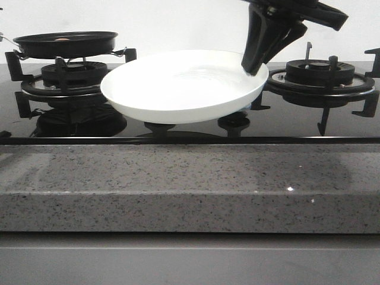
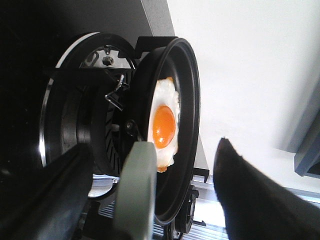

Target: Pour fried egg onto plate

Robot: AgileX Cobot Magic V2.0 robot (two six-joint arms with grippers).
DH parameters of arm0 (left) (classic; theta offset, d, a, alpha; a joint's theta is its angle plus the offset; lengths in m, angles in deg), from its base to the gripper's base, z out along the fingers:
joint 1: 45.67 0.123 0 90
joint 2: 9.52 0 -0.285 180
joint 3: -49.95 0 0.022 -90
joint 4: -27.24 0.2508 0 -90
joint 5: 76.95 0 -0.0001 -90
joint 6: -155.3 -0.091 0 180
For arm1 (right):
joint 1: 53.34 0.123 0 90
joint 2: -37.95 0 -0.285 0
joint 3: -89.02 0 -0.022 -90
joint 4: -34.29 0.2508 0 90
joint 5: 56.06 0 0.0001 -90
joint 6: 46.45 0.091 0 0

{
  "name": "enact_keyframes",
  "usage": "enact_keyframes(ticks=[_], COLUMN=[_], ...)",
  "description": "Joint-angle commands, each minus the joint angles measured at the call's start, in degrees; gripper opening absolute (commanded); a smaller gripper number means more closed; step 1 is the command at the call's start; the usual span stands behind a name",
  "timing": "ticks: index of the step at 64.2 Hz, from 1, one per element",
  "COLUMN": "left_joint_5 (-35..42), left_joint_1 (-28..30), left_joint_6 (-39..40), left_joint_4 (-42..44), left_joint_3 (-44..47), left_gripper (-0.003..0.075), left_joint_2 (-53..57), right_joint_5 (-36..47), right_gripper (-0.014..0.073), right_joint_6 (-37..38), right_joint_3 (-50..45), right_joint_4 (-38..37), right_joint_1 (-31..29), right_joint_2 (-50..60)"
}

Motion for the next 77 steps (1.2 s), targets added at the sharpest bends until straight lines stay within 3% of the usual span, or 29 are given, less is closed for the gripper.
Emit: enact_keyframes(ticks=[1, 44, 66, 77], left_joint_5=[-1.62, 2.69, 1.52, 0.46], left_joint_1=[-0.30, -2.30, -2.30, -2.30], left_joint_6=[-0.32, -0.32, -0.32, -0.32], left_joint_4=[-4.17, -4.23, -2.94, -2.94], left_joint_3=[-1.80, -1.80, -1.80, -1.80], left_gripper=[0.0491, 0.0484, 0.0235, 0.0149], left_joint_2=[2.16, 2.16, 2.16, 2.16], right_joint_5=[2.19, 2.19, 2.19, 2.19], right_gripper=[-0.0069, -0.0069, -0.0069, -0.0069], right_joint_6=[-0.34, -0.34, -0.34, -0.34], right_joint_3=[1.32, 1.32, 1.32, 1.32], right_joint_4=[0.64, 0.64, 0.64, 0.64], right_joint_1=[-0.01, -0.01, -0.01, -0.01], right_joint_2=[2.63, 2.63, 2.63, 2.63])
